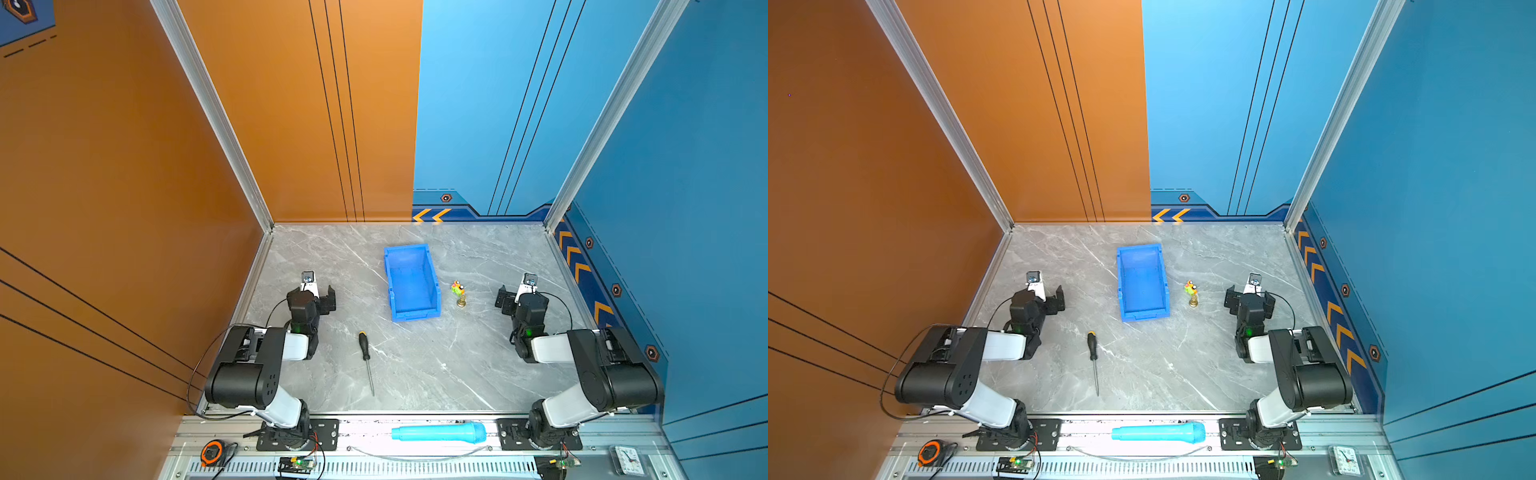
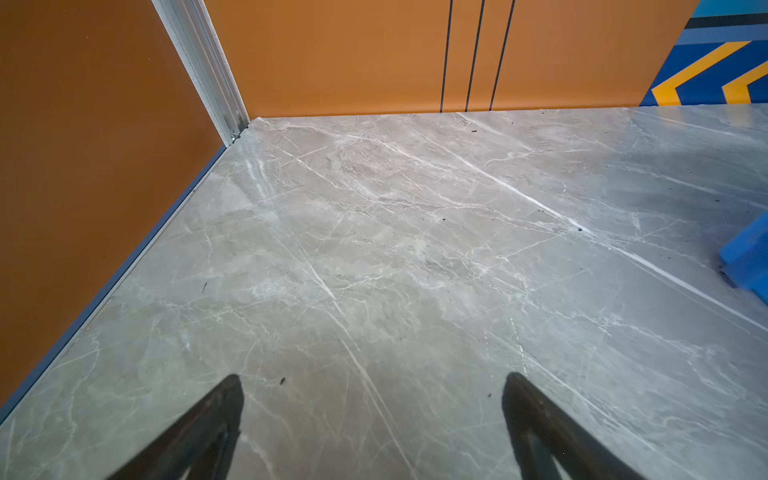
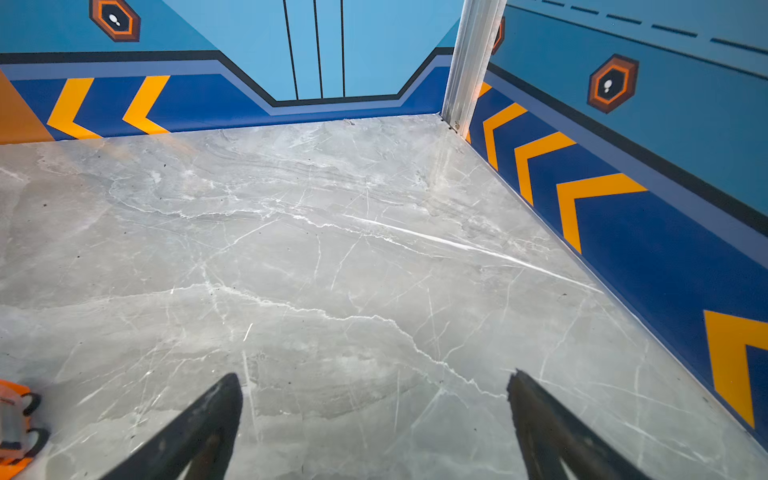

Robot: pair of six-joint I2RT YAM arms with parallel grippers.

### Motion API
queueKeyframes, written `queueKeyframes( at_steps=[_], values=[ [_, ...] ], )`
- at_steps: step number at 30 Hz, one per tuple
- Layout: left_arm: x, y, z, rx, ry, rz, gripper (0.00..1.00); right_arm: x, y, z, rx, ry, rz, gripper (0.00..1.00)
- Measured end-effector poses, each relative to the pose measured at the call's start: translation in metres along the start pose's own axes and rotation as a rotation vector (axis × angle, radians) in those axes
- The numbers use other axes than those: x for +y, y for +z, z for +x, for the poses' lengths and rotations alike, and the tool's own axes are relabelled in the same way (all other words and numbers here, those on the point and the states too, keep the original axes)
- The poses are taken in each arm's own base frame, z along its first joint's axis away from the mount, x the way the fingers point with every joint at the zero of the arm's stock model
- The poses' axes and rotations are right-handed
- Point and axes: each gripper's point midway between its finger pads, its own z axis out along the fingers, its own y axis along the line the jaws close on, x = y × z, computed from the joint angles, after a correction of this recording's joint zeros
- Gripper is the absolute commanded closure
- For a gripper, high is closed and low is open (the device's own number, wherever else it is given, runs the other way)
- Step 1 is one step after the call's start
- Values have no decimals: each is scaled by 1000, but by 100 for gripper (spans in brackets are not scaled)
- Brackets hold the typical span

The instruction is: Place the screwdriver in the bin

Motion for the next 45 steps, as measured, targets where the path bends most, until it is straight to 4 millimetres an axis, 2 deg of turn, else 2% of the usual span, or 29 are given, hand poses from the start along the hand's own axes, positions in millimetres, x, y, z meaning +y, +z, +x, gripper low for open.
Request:
queueKeyframes(
  at_steps=[39, 42, 45],
  values=[
    [1, -3, 2, 23, 13, -26, 2, -1, -1, 0, -3, -5, 18, 0],
    [1, -9, -12, 24, 17, -36, 2, 3, -4, -5, -18, -12, 15, 0],
    [1, -18, -40, -7, 2, -35, 2, 2, -13, -20, -47, -8, 34, 0]
  ],
)
